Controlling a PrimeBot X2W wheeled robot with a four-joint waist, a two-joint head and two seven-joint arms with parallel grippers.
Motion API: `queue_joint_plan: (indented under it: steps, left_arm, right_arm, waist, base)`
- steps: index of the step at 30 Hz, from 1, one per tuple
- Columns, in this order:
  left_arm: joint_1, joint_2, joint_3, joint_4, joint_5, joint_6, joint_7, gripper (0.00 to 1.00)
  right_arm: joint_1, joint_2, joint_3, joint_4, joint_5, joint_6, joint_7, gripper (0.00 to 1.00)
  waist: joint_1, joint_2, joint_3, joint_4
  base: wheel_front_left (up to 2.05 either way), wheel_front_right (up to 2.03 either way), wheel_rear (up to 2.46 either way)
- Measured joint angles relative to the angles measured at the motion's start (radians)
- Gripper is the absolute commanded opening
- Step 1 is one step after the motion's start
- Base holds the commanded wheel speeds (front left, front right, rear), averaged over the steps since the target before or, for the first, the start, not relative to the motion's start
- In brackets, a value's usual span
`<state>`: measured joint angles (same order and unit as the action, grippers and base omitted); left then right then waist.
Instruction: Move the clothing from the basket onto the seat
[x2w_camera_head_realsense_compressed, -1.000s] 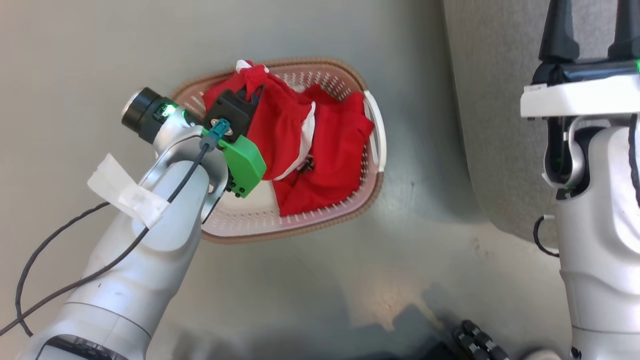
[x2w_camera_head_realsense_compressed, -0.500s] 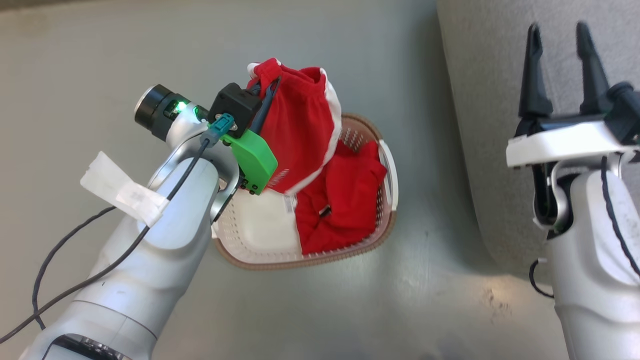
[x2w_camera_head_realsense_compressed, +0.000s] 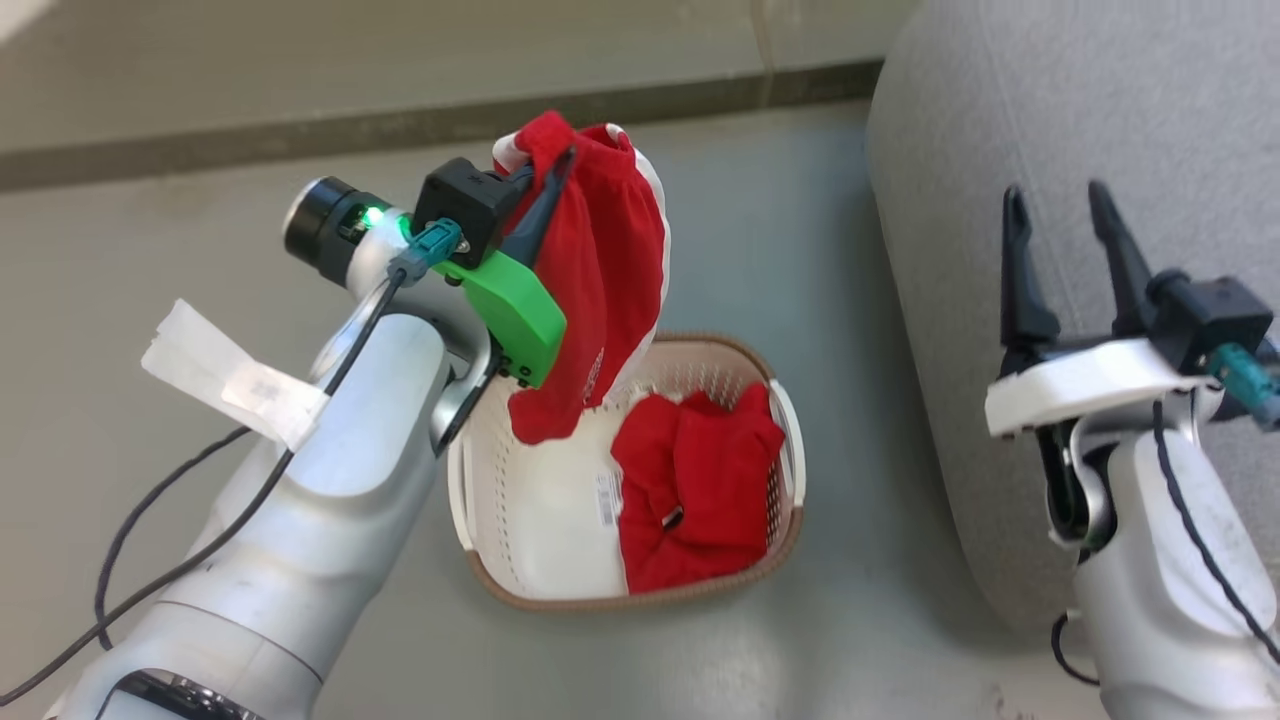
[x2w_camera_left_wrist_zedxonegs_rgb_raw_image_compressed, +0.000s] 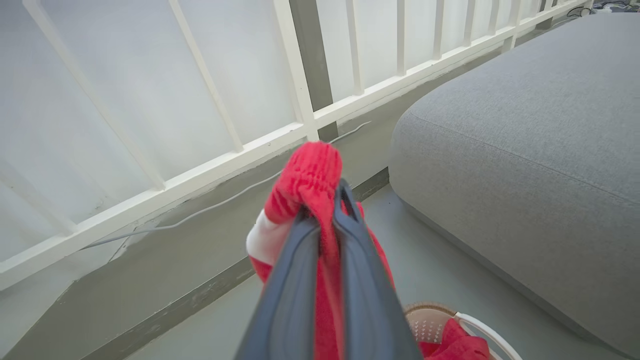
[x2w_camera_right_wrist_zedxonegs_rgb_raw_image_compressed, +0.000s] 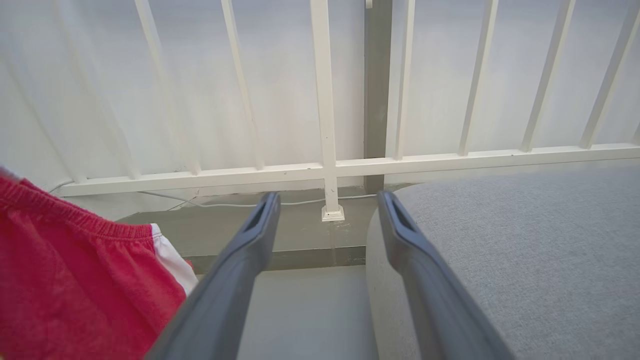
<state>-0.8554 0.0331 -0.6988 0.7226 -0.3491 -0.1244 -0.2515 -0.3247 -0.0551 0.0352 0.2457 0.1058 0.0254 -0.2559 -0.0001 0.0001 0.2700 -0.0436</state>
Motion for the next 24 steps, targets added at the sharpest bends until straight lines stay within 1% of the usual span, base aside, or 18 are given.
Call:
queue_joint_plan:
  steps: [3,6,14,15,18,24]
  left_arm:
    - [0.001,-0.001,-0.019,-0.018,-0.028,0.0,0.0,0.0]
    - [0.004,-0.001,-0.031,-0.021,-0.058,0.0,0.002,0.0]
    - [0.029,-0.003,-0.059,-0.026,-0.103,0.0,0.015,0.0]
    - [0.033,-0.003,-0.062,-0.027,-0.119,0.0,0.024,0.0]
    - [0.044,-0.003,-0.073,-0.036,-0.136,0.0,0.045,0.0]
    - [0.046,-0.004,-0.081,-0.082,-0.167,0.0,0.066,0.0]
  right_arm:
    - [0.026,0.0,0.005,0.017,0.0,0.001,0.0,1.0]
    - [0.05,0.001,0.012,0.031,0.0,0.01,0.0,1.0]
    - [0.132,0.003,0.04,0.087,0.0,0.021,0.0,1.0]
    - [0.143,0.004,0.045,0.094,0.001,0.027,0.0,1.0]
    - [0.174,0.006,0.07,0.109,0.009,0.027,0.0,1.0]
    - [0.191,0.008,0.115,0.123,0.014,0.049,0.0,1.0]
  waist:
    - [0.0,0.0,-0.043,0.006]
    - [0.0,0.0,-0.086,0.012]
    - [0.0,0.0,-0.201,0.027]
    - [0.0,0.0,-0.216,0.029]
    - [0.0,0.0,-0.257,0.034]
    - [0.0,0.0,-0.321,0.04]
  base:
    - [0.0,0.0,0.0]
    - [0.0,0.0,0.0]
    - [0.0,0.0,0.0]
    - [0.0,0.0,0.0]
    - [0.0,0.0,0.0]
    - [0.0,0.0,0.0]
